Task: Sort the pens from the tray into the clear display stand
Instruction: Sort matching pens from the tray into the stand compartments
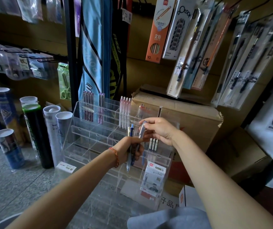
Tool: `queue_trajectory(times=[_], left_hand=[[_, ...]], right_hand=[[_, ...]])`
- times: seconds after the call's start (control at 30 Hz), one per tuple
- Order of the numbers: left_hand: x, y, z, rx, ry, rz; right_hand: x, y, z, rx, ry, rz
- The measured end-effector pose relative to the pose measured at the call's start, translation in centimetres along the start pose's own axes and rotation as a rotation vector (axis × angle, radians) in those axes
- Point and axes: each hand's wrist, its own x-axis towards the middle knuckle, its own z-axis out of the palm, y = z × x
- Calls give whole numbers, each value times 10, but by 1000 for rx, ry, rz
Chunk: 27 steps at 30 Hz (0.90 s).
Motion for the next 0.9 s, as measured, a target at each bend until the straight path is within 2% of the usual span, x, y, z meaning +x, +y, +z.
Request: queue_trajectory(times=[0.23, 0.33, 0.43, 0.6, 0.67, 0.77, 0.9], left_hand=[[7, -2, -4, -32, 113, 107], [10, -1, -6, 36, 158, 133], [10, 0, -6, 76, 148, 114], [15, -6, -18, 227, 198, 83], [16, -9, -21, 281, 212, 83], [16, -8, -23, 354, 214, 74], [16, -8, -26, 415, 202, 43]], right_hand=[[7, 6, 1, 16, 63, -20], [6, 4, 4, -168, 126, -88], [6, -9, -3, -296, 261, -172], [10, -21, -12, -438, 586, -461], [14, -8, -7, -484, 559, -452], [23, 18, -1, -597, 396, -346], [30, 33, 0, -643, 289, -199]])
